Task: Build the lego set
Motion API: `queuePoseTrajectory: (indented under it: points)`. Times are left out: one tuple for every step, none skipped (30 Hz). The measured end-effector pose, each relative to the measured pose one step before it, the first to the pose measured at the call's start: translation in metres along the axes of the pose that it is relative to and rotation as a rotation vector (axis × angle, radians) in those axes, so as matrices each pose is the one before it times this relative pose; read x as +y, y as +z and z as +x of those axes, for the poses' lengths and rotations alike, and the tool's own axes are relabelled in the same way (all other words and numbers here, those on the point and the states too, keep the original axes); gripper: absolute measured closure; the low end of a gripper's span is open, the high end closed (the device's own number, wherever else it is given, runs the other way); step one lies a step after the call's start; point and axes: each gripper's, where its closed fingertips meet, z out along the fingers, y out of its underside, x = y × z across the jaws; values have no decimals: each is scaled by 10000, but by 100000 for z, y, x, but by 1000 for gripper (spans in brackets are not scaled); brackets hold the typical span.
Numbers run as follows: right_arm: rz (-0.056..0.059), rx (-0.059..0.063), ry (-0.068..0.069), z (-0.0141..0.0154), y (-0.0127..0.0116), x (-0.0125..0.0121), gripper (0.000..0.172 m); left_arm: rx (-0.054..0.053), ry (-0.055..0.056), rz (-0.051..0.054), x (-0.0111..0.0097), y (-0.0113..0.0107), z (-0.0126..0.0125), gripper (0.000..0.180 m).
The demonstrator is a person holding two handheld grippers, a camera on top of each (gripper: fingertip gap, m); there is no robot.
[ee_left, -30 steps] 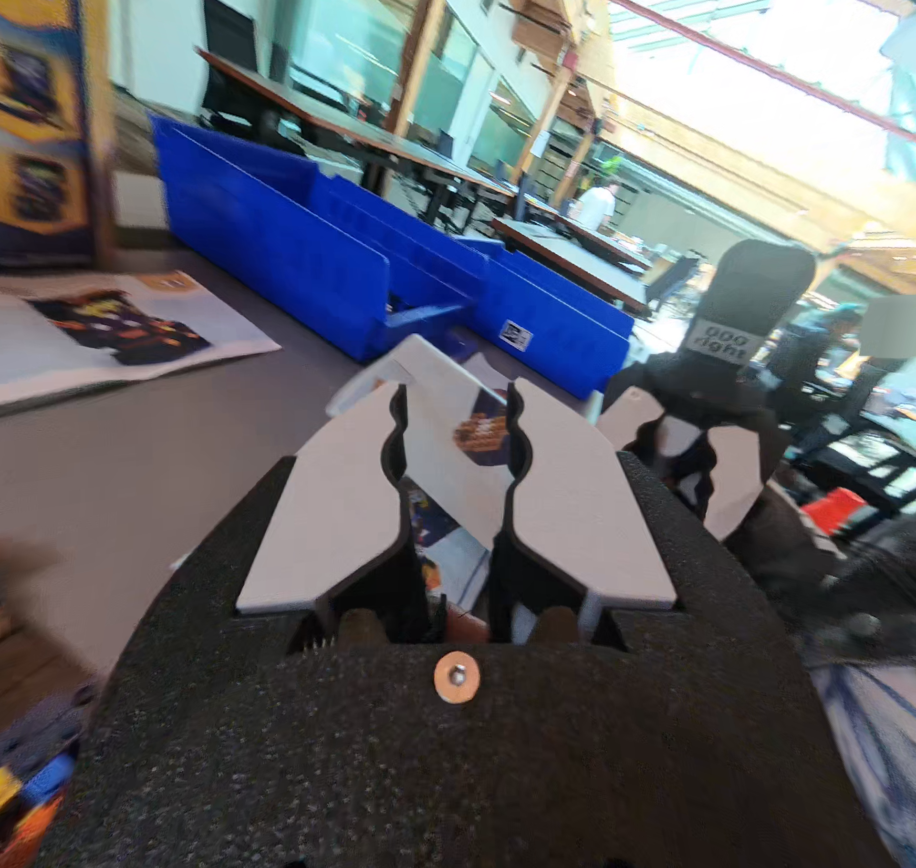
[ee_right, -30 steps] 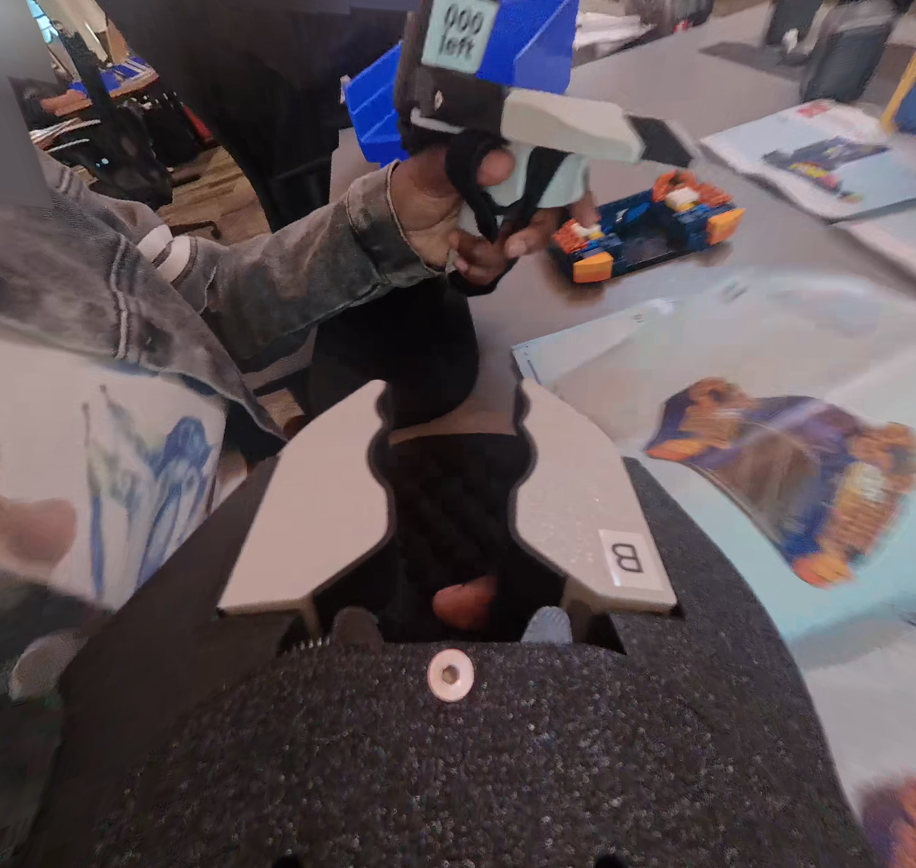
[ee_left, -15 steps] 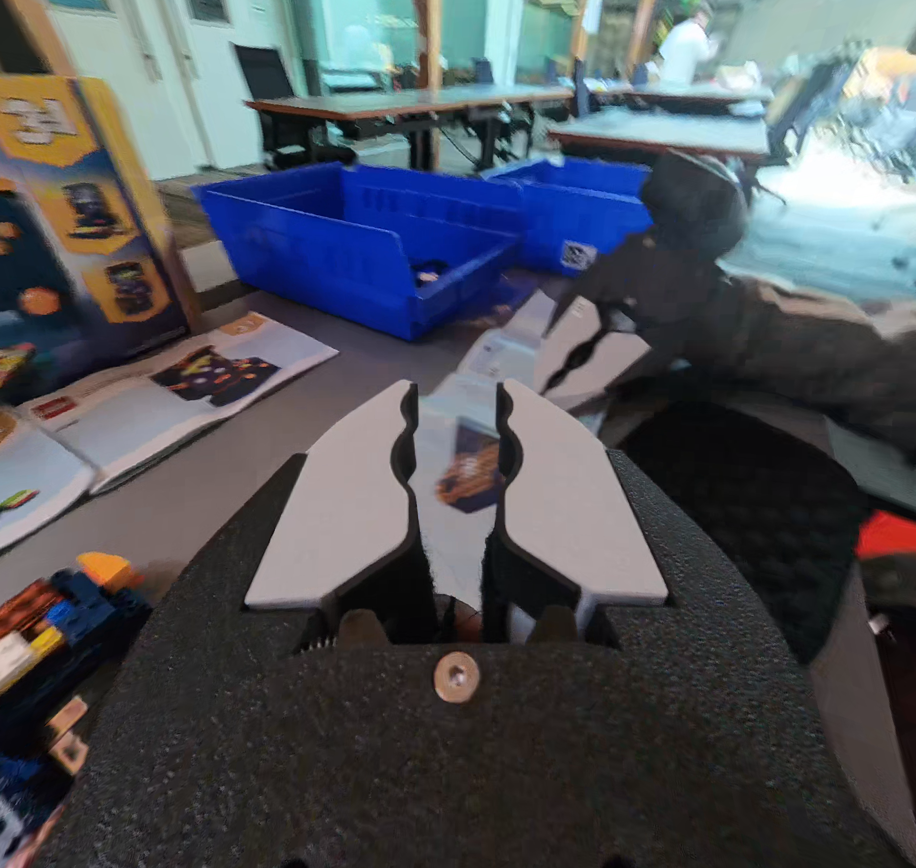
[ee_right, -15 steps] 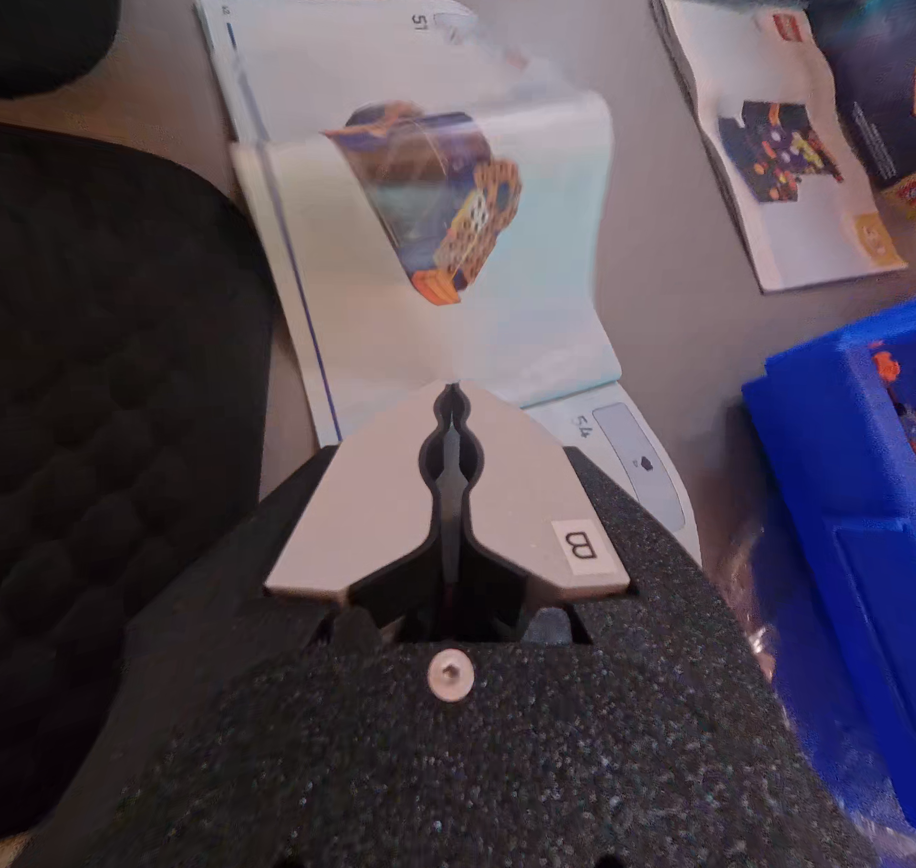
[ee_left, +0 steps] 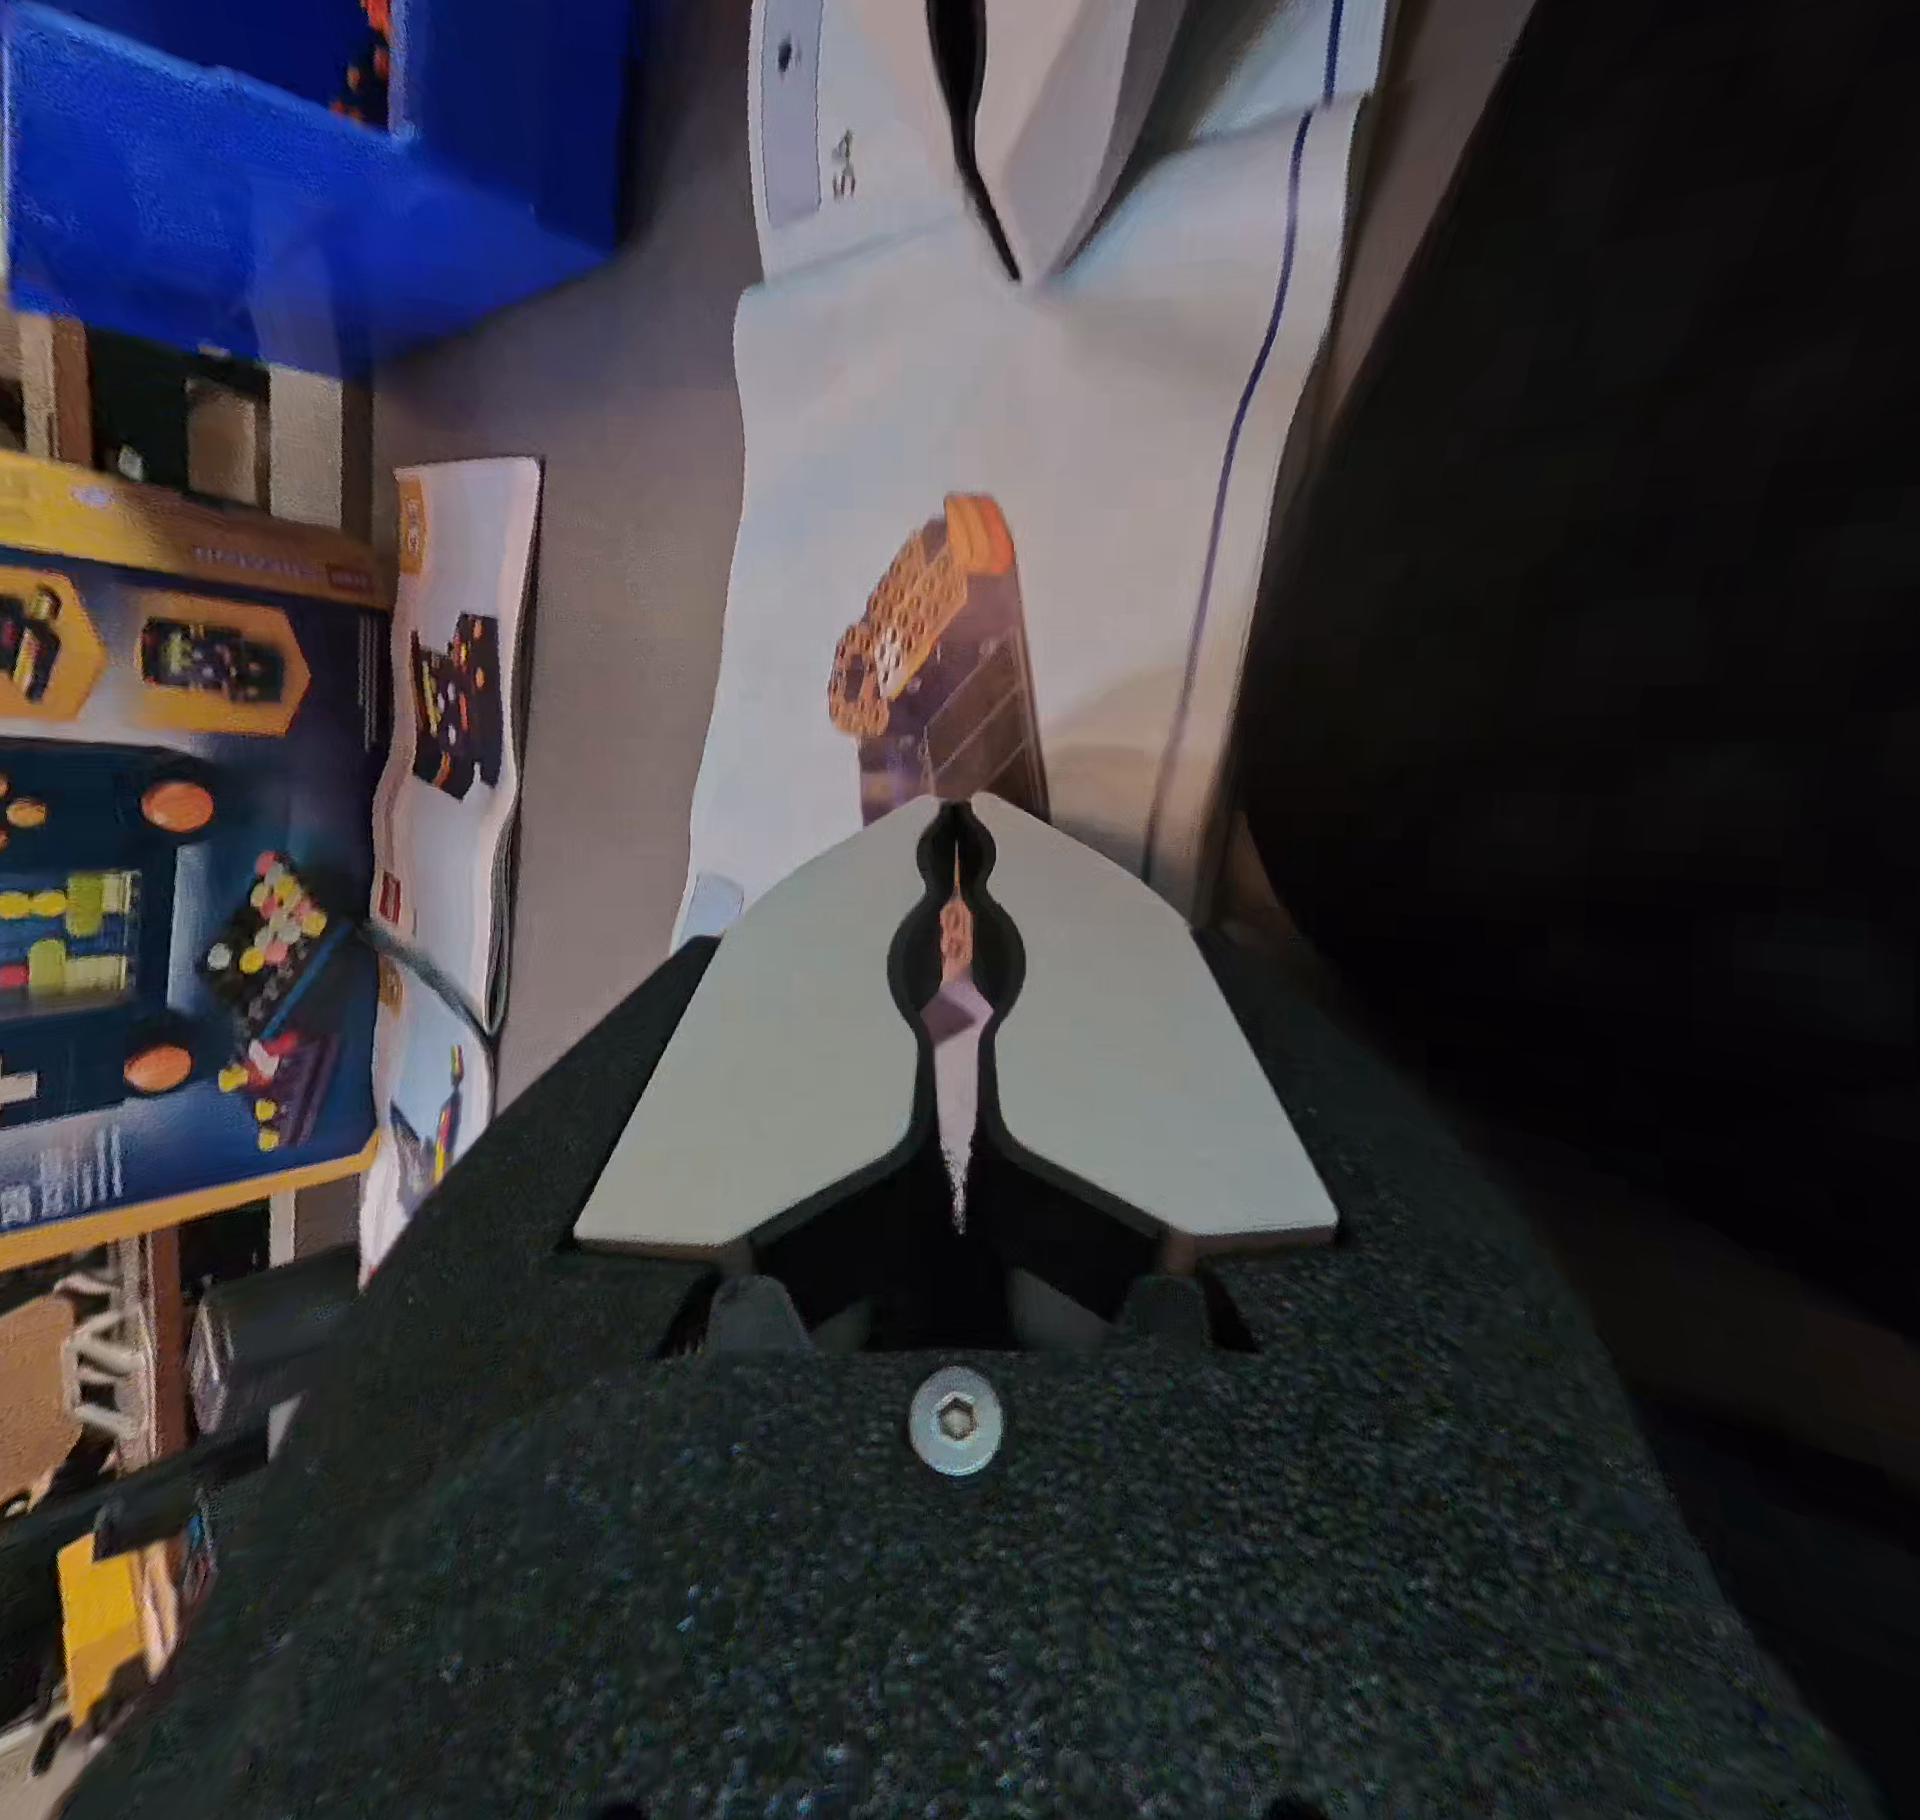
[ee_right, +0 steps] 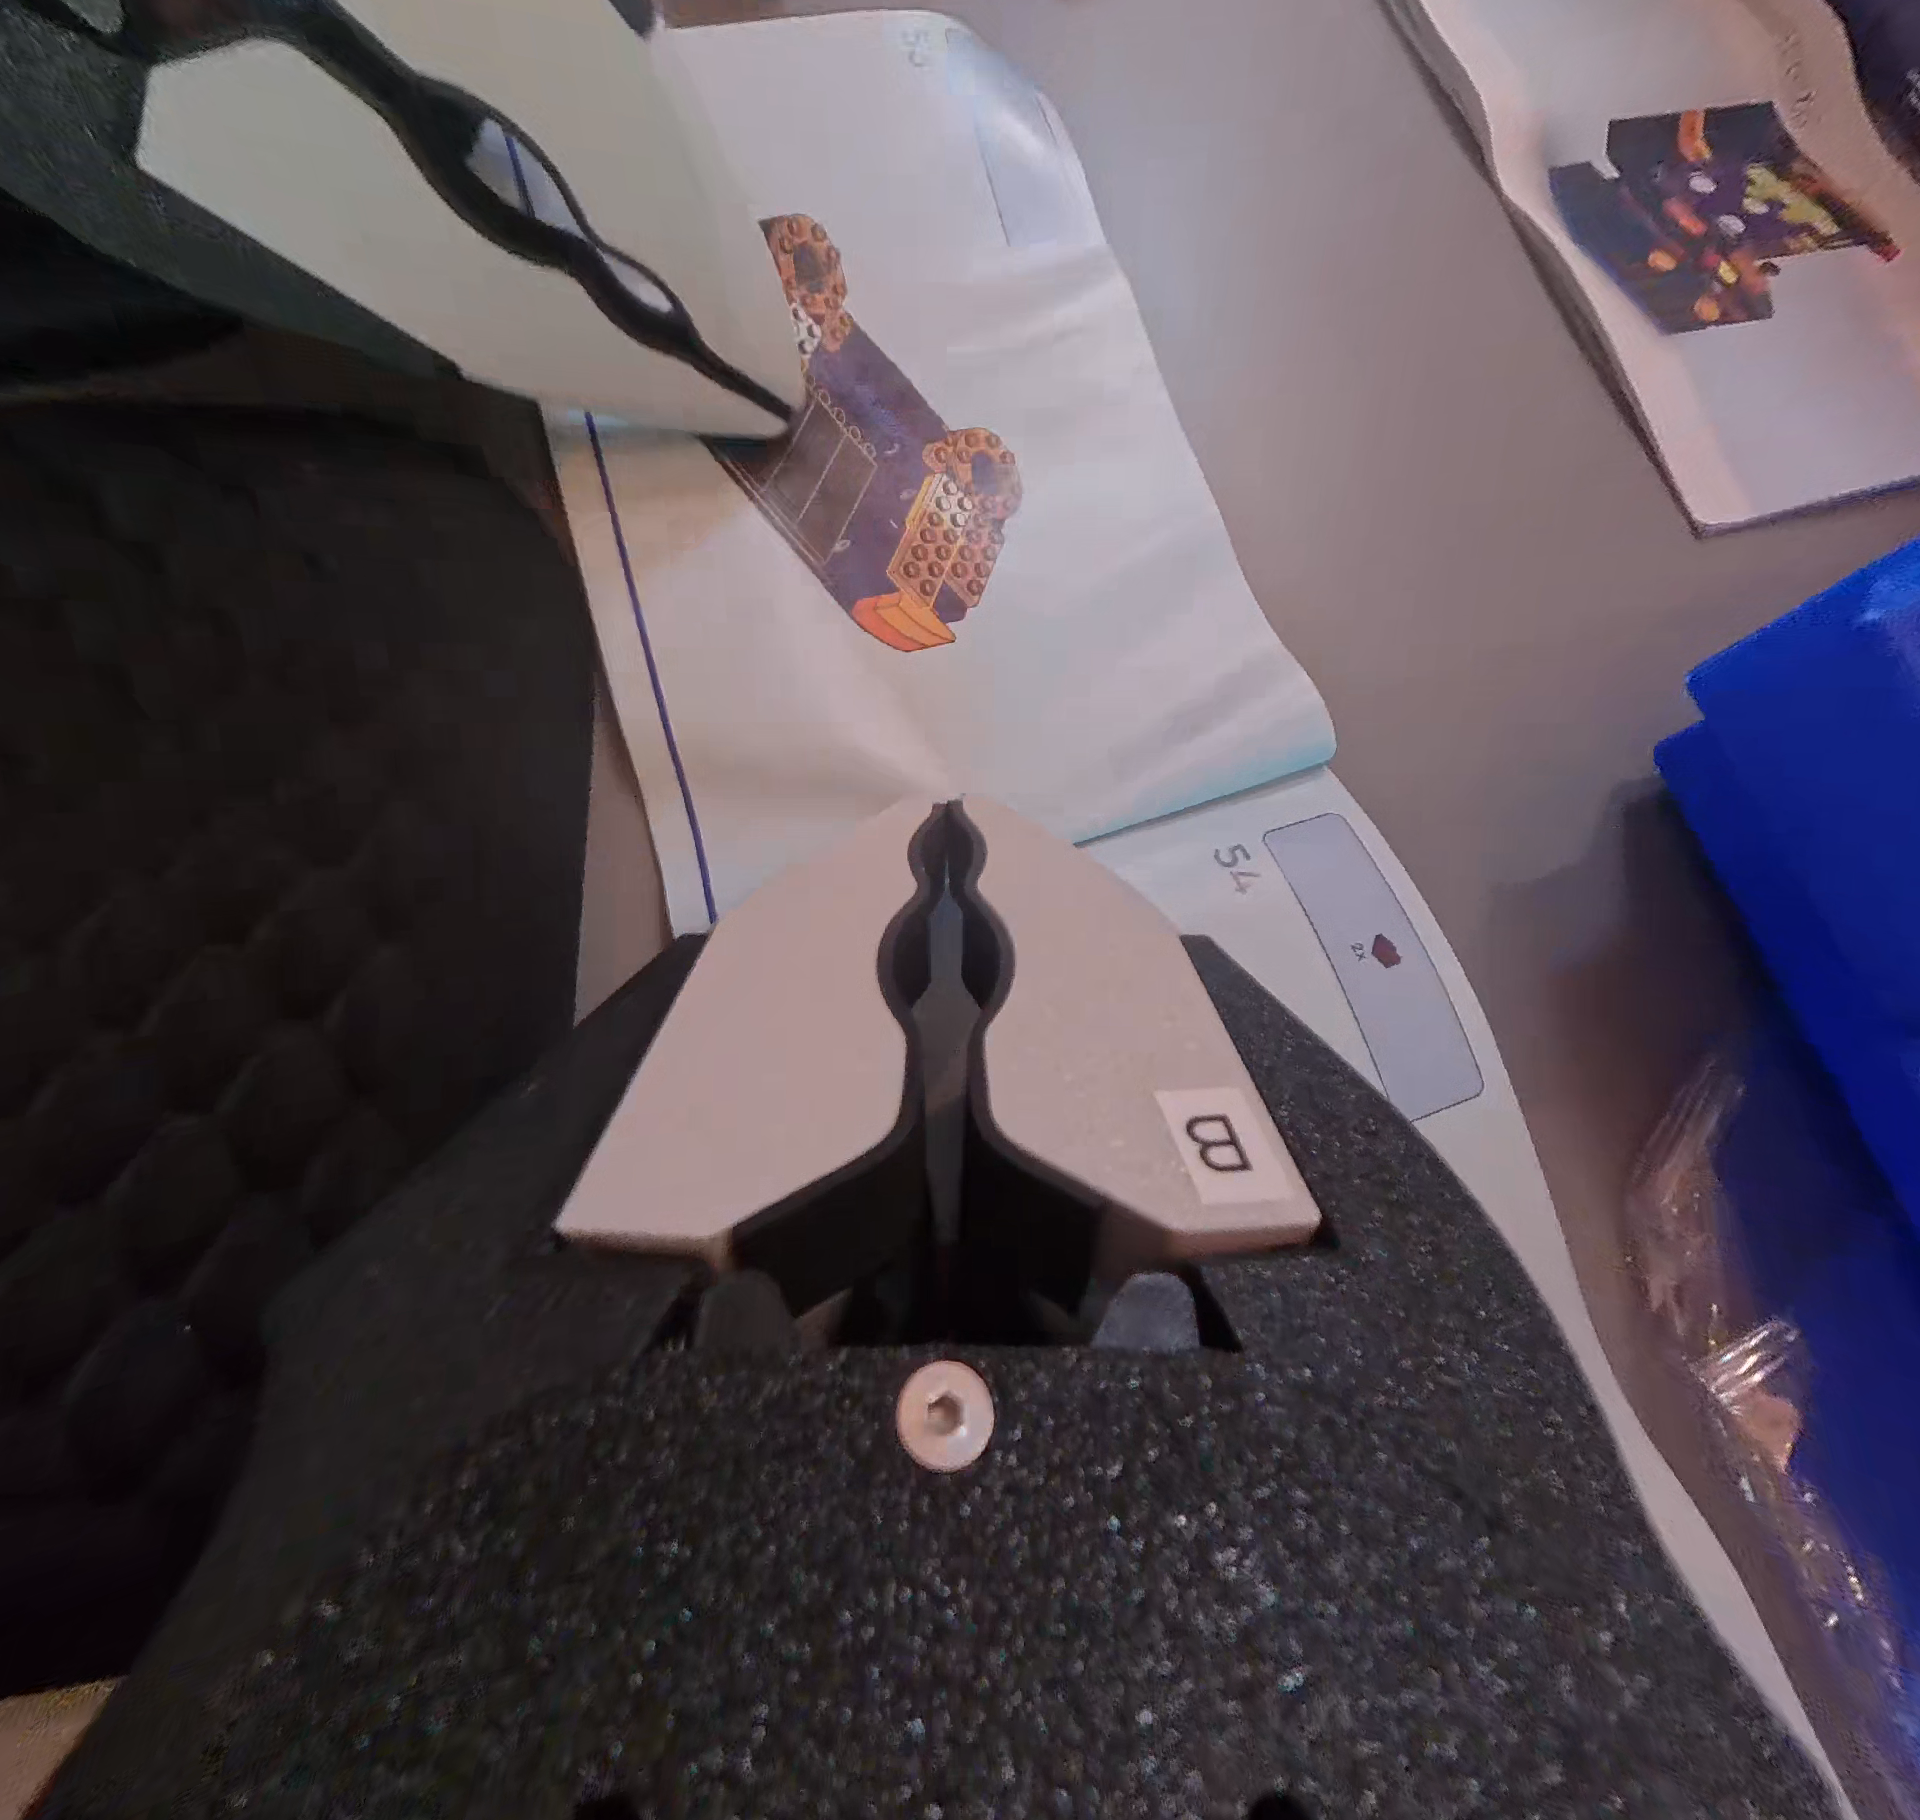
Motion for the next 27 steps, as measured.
queuePoseTrajectory:
  points:
    - [-3, -45, 11, -6, -4, -1, 172, -163, -84, -58, 586, -251, -114, 180]
    - [4, -63, 45, -13, 4, -8, 172, -171, 26, 146, 250, -174, -4, 180]
    - [4, -112, 115, -5, -8, -27, 172, -212, 131, 252, 29, -85, 18, 180]
    - [-58, -235, 82, -90, -51, -3, 172, -211, 65, 191, -16, -15, -16, 180]
    - [-235, -453, -271, -306, -280, 41, 172, -89, 16, 26, -2, -10, -5, 180]
    - [-217, -254, -305, -24, -419, -142, 172, 32, -11, -52, -8, -2, 6, 180]
    - [81, 126, -219, 495, -441, -691, 172, 78, -51, -26, 6, 9, 0, 180]
    - [474, 168, -303, 511, -337, -1228, 172, 72, -84, 33, 5, 3, 11, 180]
    - [638, 168, -427, 458, -17, -1316, 172, 44, -87, 81, -14, -4, 0, 180]
    - [473, 333, -645, 539, 357, -864, 172, 20, -108, 84, 7, -3, -5, 180]
    - [132, 446, -995, 369, 646, -73, 172, 3, -110, 57, 1, -6, 0, 180]
    - [-217, 628, -1209, 212, 801, 652, 172, -14, -61, 37, 2, -1, 1, 180]
    - [-467, 605, -1144, -158, 830, 1109, 172, -25, -36, 20, -7, -5, -2, 180]
    - [-571, 311, -908, -685, 684, 1193, 171, -16, -39, 16, -2, -1, 5, 180]
    - [205, 842, -592, 330, -73, -264, 172, -7, -68, 13, 8, -4, 3, 180]
    - [-215, 269, -468, 29, -189, 57, 172, 10, -77, 28, -14, 0, 9, 180]
    - [-205, 214, -113, 62, -71, 125, 172, 33, -81, 38, -11, -4, 8, 180]
    - [-40, 318, 60, 200, -88, 111, 172, 43, -89, 23, 9, -8, 3, 180]
    - [-76, 282, 141, 264, -118, 241, 172, 70, -101, 63, -22, -9, 39, 180]
    - [-178, 250, 283, 386, -70, 484, 172, 92, -143, 83, -62, -23, 69, 180]
    - [-280, 242, 454, 553, -17, 726, 172, 80, -143, 54, -23, -24, 46, 180]
    - [-500, 254, 411, 675, 74, 1027, 172, 64, -114, 59, -23, -9, 34, 180]
    - [-372, -61, 317, 225, 124, 667, 172, 43, -96, 42, -17, -1, 20, 180]
    - [-41, -198, 158, -101, 72, 46, 172, 22, -39, 10, 0, 0, -1, 180]
    - [6, 3, -23, -15, 7, -1, 172, -1, -12, 4, 3, 0, 2, 180]
    - [2, 59, -96, -2, -18, 5, 172, -10, -2, 4, 1, 2, 1, 180]
    - [-9, 5, 0, -7, -14, 19, 172, -10, -4, -8, -8, 8, 11, 180]
